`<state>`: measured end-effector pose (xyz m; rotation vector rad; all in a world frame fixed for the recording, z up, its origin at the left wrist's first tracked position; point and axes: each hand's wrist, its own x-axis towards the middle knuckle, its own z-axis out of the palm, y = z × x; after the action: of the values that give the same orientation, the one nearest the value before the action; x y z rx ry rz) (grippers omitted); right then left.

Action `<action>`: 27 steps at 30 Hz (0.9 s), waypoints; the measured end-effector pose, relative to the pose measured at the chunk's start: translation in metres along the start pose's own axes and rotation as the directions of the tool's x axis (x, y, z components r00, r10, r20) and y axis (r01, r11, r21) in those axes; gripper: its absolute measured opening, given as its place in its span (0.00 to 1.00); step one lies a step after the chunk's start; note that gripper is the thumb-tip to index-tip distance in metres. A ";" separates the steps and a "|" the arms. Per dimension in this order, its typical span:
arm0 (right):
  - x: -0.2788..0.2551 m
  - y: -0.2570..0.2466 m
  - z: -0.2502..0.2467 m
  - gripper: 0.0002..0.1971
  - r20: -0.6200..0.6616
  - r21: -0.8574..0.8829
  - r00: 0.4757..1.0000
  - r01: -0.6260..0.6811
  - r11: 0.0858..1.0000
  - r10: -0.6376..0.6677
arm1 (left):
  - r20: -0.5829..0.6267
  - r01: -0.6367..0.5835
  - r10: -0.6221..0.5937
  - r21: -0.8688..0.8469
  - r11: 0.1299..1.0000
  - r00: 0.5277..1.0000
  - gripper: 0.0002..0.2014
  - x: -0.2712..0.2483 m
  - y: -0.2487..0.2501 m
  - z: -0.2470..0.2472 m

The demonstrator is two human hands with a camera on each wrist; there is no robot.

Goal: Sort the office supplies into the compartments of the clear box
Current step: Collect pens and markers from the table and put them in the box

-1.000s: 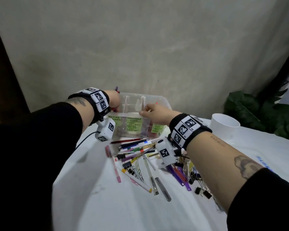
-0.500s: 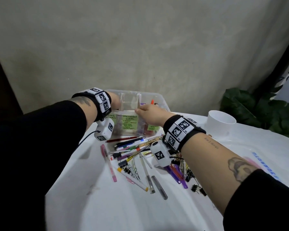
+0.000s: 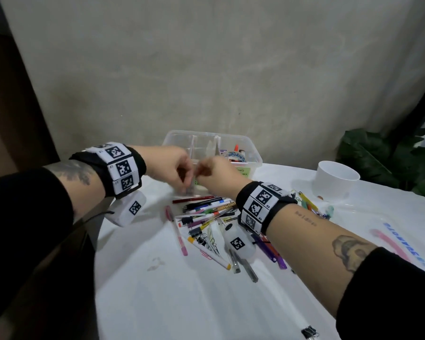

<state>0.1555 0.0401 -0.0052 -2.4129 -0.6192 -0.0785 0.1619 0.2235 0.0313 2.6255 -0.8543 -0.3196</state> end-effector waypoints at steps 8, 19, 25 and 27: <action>-0.004 0.009 0.021 0.24 0.459 -0.540 0.869 0.110 0.835 0.182 | 0.255 0.053 -0.102 0.190 0.980 0.962 0.11 -0.021 -0.007 0.051; 0.003 0.017 0.032 0.10 0.390 -0.658 0.898 0.119 0.743 0.202 | 0.257 -0.036 -0.044 0.299 0.954 0.965 0.11 -0.019 -0.008 0.068; -0.003 0.022 0.021 0.12 0.435 -0.677 0.867 0.138 0.723 0.242 | 0.269 -0.036 -0.030 0.239 0.970 0.963 0.09 -0.021 -0.005 0.067; -0.007 0.027 0.017 0.12 0.436 -0.667 0.864 0.122 0.735 0.252 | 0.264 -0.023 -0.024 0.176 0.984 0.964 0.07 -0.022 -0.003 0.059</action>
<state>0.1601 0.0292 -0.0353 -3.2155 -0.8400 0.4601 0.1270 0.2231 -0.0209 2.7886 -1.0096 -0.6345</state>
